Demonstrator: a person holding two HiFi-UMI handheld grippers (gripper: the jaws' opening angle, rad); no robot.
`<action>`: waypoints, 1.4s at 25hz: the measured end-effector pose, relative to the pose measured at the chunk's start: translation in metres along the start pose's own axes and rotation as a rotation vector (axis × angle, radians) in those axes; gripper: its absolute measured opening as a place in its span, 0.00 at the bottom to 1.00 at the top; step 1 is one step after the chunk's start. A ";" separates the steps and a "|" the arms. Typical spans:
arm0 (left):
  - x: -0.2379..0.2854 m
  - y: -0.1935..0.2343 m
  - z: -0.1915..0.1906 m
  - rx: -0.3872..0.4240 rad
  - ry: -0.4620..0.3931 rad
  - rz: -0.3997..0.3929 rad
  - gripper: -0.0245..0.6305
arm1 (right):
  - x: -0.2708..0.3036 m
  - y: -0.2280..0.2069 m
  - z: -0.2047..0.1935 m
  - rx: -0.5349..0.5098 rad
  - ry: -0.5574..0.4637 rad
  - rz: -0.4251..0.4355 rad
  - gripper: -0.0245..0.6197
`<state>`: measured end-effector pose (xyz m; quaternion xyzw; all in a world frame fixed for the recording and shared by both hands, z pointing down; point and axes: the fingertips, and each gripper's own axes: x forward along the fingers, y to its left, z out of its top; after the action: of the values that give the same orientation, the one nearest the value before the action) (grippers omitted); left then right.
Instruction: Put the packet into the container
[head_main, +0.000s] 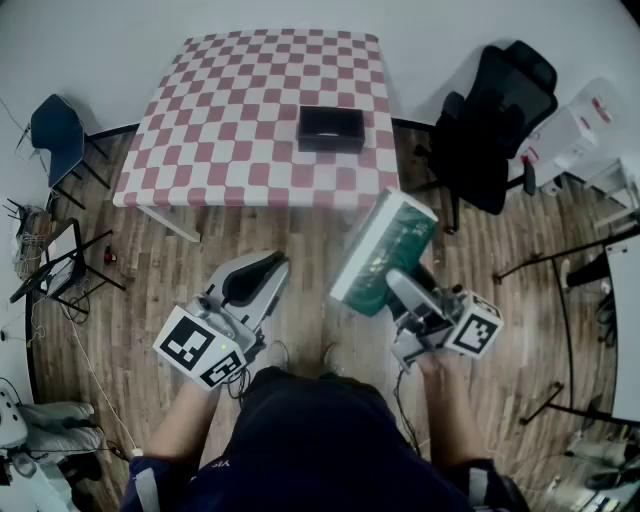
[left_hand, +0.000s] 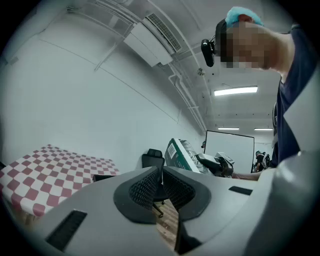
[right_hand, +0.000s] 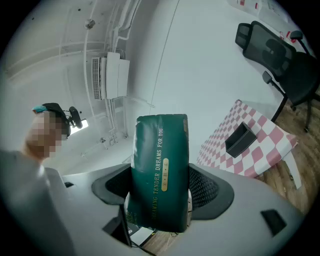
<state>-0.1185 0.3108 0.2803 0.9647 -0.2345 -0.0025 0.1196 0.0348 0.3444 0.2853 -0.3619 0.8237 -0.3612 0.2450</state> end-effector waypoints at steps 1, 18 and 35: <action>0.002 0.000 -0.001 -0.001 0.002 0.000 0.12 | 0.001 0.000 0.001 -0.002 0.002 0.002 0.59; 0.024 0.000 -0.009 0.001 0.033 0.004 0.12 | 0.006 -0.006 0.006 -0.076 0.030 -0.032 0.60; 0.058 -0.055 -0.017 0.044 0.059 0.125 0.12 | -0.051 -0.027 0.041 -0.128 0.102 0.026 0.60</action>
<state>-0.0413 0.3357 0.2875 0.9503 -0.2904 0.0385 0.1052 0.1050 0.3539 0.2875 -0.3471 0.8612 -0.3228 0.1837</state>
